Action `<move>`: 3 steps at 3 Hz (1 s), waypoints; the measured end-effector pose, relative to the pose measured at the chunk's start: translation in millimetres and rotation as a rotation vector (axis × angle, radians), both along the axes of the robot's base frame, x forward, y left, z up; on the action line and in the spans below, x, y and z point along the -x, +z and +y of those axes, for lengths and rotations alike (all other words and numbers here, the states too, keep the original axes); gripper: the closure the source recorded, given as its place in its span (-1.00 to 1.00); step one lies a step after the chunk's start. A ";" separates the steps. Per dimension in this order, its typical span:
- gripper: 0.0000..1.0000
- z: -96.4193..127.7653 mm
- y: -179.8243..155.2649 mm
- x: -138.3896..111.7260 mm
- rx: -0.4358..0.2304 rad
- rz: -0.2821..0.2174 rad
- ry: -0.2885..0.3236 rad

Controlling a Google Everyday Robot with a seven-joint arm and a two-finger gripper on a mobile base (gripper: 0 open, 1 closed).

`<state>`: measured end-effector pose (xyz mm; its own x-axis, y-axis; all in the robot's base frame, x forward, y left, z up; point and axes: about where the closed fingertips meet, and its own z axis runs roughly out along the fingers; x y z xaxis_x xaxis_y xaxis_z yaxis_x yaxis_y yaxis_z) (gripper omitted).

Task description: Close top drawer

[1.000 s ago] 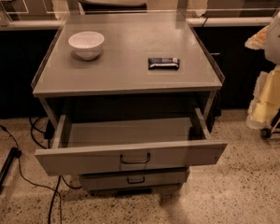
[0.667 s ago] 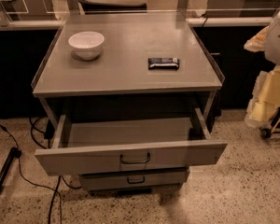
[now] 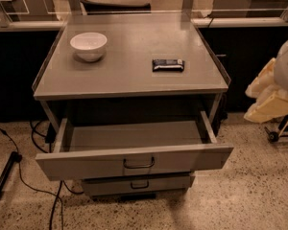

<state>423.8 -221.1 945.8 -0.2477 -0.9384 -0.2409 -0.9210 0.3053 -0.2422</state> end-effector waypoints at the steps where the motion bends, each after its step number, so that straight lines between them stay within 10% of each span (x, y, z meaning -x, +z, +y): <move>1: 0.73 -4.9 -50.8 14.0 -0.042 0.020 -0.040; 3: 1.00 2.4 -135.6 28.2 -0.174 0.048 -0.069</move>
Offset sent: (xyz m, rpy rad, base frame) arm -0.0324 -0.0056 -0.1411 0.1511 0.0737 -0.0904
